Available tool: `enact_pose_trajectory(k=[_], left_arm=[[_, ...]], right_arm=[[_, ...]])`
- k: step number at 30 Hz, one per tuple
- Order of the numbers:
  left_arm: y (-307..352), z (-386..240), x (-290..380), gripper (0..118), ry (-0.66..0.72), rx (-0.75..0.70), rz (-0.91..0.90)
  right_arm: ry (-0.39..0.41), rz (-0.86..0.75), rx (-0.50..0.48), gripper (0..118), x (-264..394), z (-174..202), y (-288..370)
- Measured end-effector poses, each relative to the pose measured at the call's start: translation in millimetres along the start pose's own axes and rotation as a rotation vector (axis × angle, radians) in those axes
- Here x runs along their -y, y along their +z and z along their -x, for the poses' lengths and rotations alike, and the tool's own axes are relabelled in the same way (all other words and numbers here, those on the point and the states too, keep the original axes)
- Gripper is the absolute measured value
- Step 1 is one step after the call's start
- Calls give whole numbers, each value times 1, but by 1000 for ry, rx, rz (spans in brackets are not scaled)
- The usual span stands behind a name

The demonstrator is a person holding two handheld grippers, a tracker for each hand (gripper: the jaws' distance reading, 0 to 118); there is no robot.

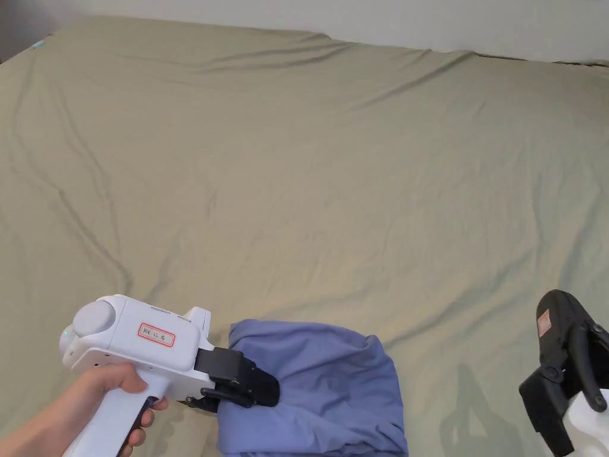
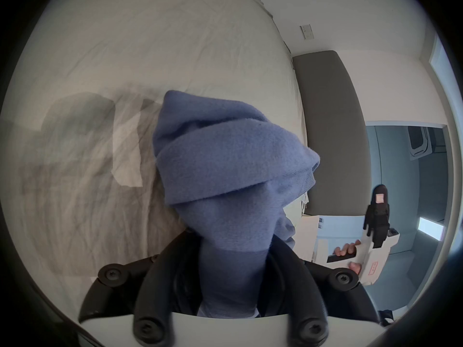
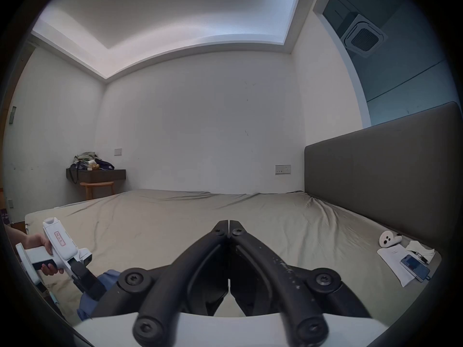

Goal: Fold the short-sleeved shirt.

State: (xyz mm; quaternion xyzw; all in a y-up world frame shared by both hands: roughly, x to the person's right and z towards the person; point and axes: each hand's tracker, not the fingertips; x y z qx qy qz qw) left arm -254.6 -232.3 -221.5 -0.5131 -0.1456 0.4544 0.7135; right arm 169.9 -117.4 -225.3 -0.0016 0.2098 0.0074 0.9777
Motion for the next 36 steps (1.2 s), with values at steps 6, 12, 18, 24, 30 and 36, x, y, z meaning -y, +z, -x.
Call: enact_pose_trajectory(k=[6, 12, 18, 24, 30, 36], left_arm=[[24, -4, -5, 24, -9, -6, 4], [119, -5, -18, 23, -7, -124, -89], [218, 20, -30, 23, 50, -293, -169], [301, 69, -31, 23, 170, -395, -237], [365, 123, -35, 23, 285, -516, -256], [407, 171, -46, 23, 351, -597, -291]], right_arm=[[-16, 36, -5, 3, -1, 0, -3], [-15, 56, -22, 3, -5, 8, -15], [-19, 67, -51, 3, -8, 28, -31], [3, 88, -85, 3, -13, 57, -51], [58, 94, -141, 3, -17, 99, -73], [113, 109, -194, 3, -15, 138, -94]])
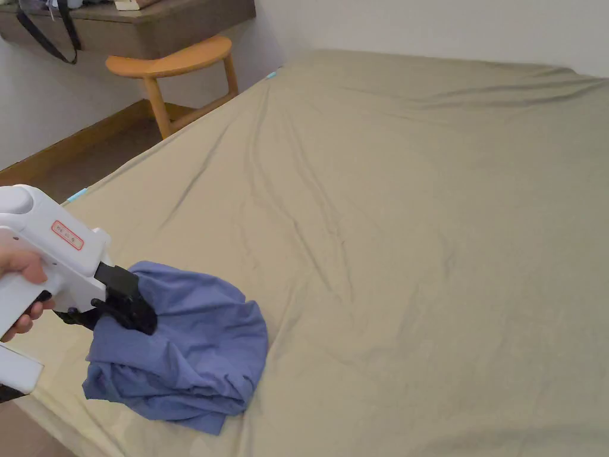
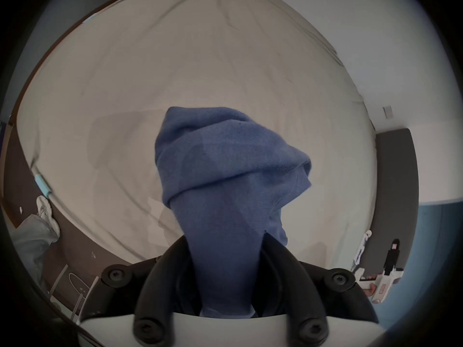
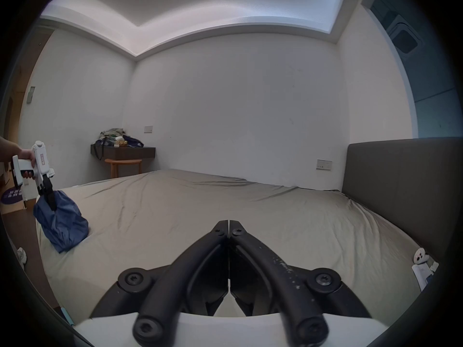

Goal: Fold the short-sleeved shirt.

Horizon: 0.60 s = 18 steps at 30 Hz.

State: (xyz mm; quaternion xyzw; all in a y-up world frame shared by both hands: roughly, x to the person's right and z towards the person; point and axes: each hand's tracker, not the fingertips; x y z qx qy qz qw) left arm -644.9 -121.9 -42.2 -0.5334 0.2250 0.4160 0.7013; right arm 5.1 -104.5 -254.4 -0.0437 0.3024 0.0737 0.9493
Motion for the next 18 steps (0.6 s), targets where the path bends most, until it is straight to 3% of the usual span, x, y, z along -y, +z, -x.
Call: enact_pose_trajectory(k=[4, 9, 15, 18], left_arm=[[-1, 28, -23, 23, 7, -97, -25], [-6, 42, -36, 22, -22, -326, -110], [-22, 67, -53, 23, -36, -457, -119], [-21, 70, -50, 47, -14, -435, -137]], right_arm=[[40, 3, -11, 3, -4, 16, -10], [46, 16, 0, 3, 2, 20, -19], [75, 36, -11, 3, -2, 32, -23], [74, 35, -15, 3, -5, 36, -22]])
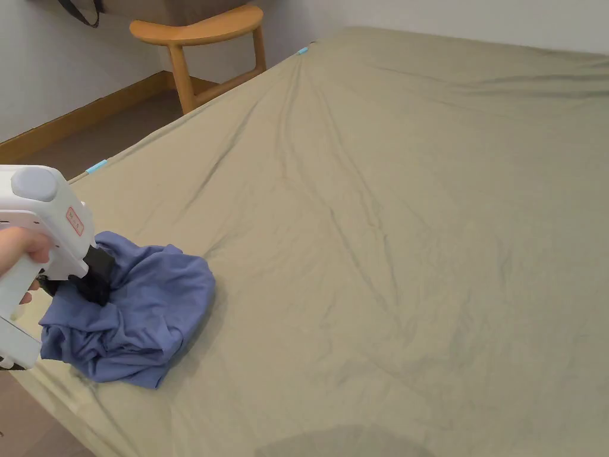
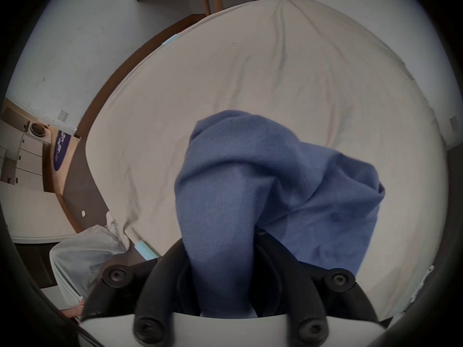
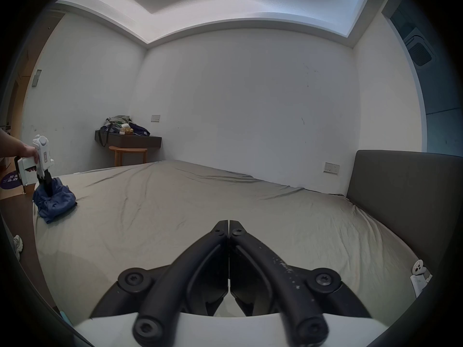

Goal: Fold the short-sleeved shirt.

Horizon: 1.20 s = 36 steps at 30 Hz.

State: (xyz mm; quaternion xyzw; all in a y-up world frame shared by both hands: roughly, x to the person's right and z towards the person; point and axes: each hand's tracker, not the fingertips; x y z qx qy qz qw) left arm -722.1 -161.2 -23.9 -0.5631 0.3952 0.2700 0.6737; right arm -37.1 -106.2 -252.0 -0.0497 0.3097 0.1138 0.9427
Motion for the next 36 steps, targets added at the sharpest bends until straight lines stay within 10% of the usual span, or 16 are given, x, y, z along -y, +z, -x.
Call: enact_pose_trajectory(k=[5, 18, 25, 36], left_arm=[[20, 18, 8, 111, -12, -245, -212], [188, -123, 200, 115, -43, 135, -955], [218, -274, 328, 118, -300, 303, -1217], [218, -420, 447, 118, -290, 556, -1256]], right_arm=[[-7, -9, -5, 3, -6, -2, 5], [-95, -93, 47, 3, -15, -54, 70], [-146, -142, 138, 3, 1, -107, 131], [-227, -128, 306, 3, 46, -169, 196]])
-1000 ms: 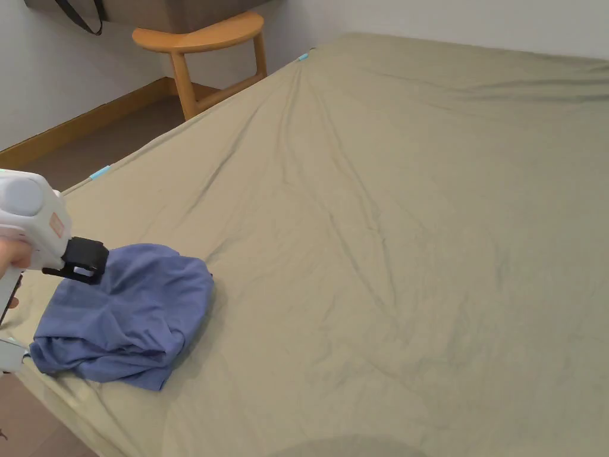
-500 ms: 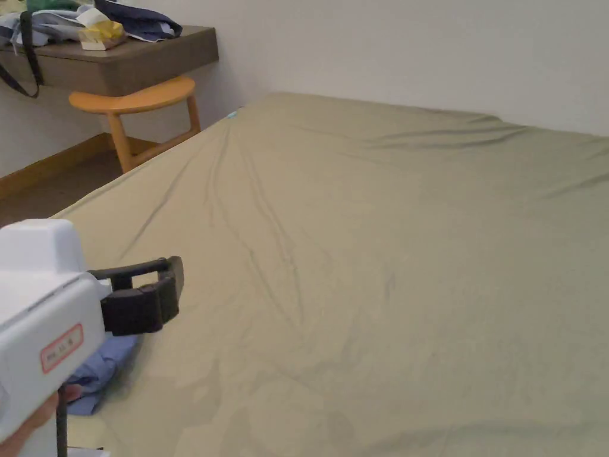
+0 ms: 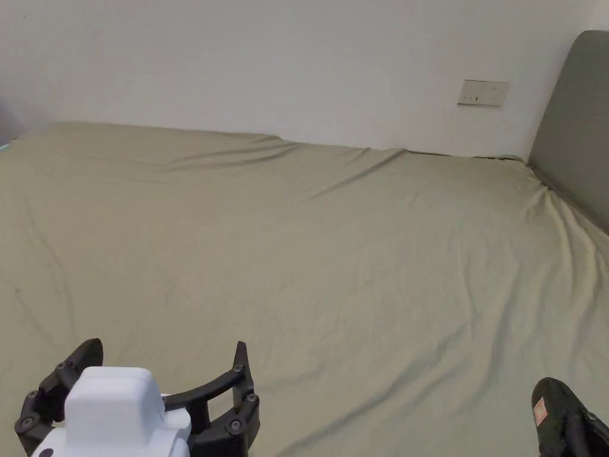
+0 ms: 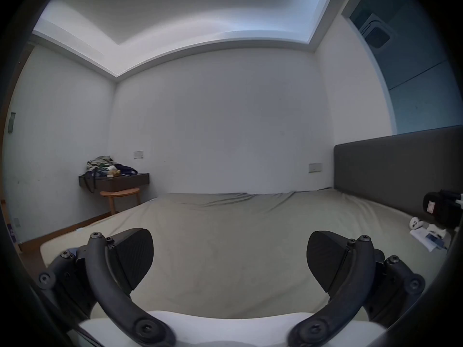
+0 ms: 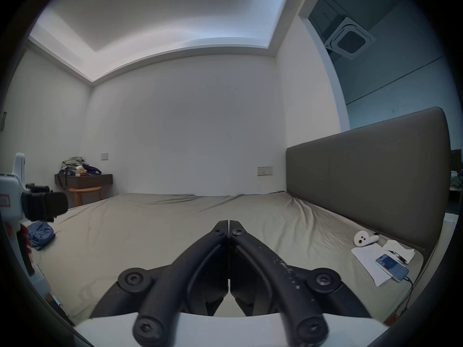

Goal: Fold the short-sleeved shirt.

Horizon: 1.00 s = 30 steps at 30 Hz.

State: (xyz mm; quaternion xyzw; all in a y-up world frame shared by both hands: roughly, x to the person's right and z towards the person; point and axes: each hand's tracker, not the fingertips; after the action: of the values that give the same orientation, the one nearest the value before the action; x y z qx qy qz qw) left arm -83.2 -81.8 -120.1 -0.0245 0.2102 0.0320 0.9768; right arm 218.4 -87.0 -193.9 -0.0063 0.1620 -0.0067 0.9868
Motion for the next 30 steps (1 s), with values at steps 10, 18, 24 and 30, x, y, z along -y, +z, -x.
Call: enact_pose_trajectory(k=[10, 18, 24, 30], left_arm=[[1, -22, 5, 79, -55, -17, -4], [2, -22, 0, 0, -55, -32, -1], [3, -22, -1, 0, -60, -31, -6], [3, -22, 0, 0, -60, -25, -5]], right_arm=[[13, -11, 53, 3, 10, -2, 0], [45, -43, 37, 3, 10, 12, 1], [43, -54, 38, 3, 9, 14, 2], [55, -62, 42, 3, 5, 16, 3]])
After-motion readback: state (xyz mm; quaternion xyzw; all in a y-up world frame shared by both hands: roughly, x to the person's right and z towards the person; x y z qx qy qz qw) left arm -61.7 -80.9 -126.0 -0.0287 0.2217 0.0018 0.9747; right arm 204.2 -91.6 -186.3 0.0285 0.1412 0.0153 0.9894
